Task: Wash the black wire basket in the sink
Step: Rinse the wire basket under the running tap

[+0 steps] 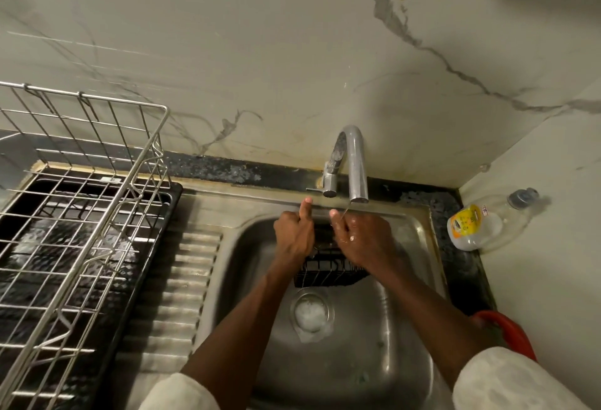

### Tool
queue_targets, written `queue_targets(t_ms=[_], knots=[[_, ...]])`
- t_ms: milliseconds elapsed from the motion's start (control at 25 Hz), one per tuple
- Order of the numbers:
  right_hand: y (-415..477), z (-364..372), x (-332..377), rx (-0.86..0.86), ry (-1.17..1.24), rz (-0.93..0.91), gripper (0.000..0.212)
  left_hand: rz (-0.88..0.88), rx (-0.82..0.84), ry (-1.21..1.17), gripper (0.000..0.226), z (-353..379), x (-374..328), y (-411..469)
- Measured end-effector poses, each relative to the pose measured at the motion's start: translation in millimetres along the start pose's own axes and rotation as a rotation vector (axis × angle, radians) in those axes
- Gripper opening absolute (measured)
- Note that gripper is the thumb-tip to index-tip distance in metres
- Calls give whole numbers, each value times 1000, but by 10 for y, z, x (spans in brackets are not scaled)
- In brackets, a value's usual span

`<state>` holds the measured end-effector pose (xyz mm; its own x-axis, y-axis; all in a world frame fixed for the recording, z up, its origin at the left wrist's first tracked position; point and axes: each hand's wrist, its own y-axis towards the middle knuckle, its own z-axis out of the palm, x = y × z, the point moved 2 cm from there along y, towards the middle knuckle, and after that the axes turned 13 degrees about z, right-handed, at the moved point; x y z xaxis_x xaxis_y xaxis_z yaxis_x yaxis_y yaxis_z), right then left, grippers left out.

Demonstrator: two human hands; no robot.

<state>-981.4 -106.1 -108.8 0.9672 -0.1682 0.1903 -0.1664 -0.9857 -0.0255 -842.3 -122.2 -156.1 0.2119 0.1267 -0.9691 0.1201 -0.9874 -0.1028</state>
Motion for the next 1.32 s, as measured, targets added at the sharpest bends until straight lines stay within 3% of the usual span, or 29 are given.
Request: queue_targets(t_ms=[80, 200, 320, 440, 520, 640, 720, 840, 960, 1120, 1240, 1320], knots=[[-21, -27, -66, -13, -46, 14, 48, 8, 29, 13, 56, 46, -30, 15], [-99, 12, 414, -68, -170, -24, 29, -42, -17, -20, 53, 4, -17, 65], [-78, 19, 648, -49, -161, -77, 50, -52, -67, -61, 57, -260, 106, 101], [47, -38, 427, -26, -112, 14, 64, -38, -51, -93, 49, -383, 187, 73], [121, -45, 301, -23, 60, 85, 58, -53, -53, -113, 47, -338, 197, 93], [142, -17, 297, -7, 529, 190, 44, -88, -74, -136, 54, -334, 200, 155], [139, -4, 341, -32, 507, 158, 41, -94, -58, -171, 46, -379, 211, 159], [150, -2, 360, -84, 163, 170, 47, 66, -46, -30, 51, -374, 137, 119], [190, 78, 467, -92, 29, 165, 62, 345, 1, 228, 68, -273, -25, 33], [116, 121, 565, -167, 414, 127, 46, 316, -28, 246, 67, -142, -80, -52], [65, 171, 444, 12, 548, 23, 46, 172, -75, 193, 62, -213, 13, 73], [5, 263, 295, 122, 536, 80, 53, 114, -60, 152, 59, -278, 21, 112]])
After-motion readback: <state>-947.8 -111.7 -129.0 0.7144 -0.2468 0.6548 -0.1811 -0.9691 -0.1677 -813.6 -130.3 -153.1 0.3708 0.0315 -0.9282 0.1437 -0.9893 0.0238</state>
